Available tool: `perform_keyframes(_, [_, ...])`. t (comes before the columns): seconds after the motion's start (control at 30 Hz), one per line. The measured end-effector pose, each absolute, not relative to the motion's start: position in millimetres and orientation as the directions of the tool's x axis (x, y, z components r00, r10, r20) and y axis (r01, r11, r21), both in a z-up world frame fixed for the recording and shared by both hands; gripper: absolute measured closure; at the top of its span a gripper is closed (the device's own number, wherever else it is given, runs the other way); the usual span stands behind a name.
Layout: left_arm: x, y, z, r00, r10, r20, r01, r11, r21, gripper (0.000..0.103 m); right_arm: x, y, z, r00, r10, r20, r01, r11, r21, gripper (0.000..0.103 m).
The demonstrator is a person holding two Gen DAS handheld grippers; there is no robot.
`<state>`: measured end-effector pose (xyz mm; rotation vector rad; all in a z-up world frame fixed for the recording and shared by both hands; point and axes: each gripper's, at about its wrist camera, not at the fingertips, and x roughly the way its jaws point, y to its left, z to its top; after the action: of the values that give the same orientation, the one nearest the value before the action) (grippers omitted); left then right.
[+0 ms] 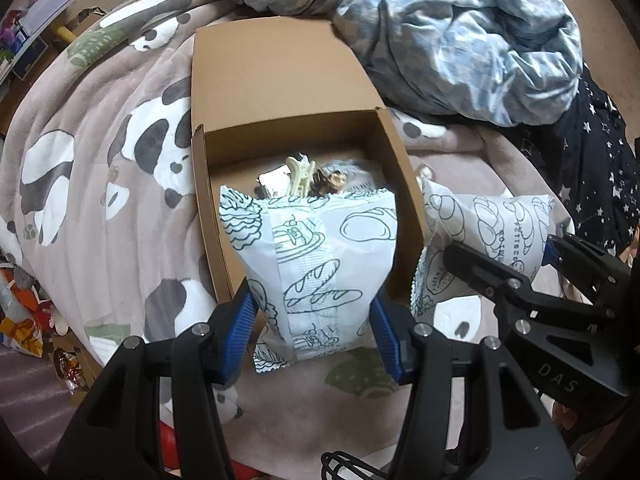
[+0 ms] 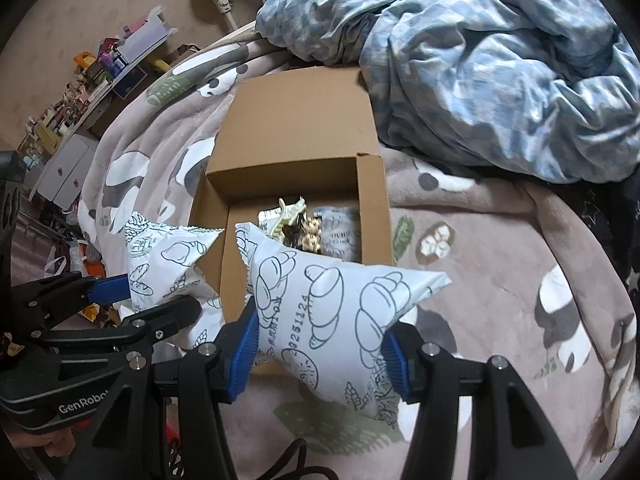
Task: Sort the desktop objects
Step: 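Lower both packets into the box and open both tools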
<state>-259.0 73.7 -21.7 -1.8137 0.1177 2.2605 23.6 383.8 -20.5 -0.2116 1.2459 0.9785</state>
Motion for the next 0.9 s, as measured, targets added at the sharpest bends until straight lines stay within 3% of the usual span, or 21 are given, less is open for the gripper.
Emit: perform_keyframes(0.9, [-338,63,-96,-0.177,0.086,-0.980,-0.222,-0.974,-0.046,0.050,67,473,-86,-0.058,0.481,-0.875,-0.763,0.543,0.350,0.047])
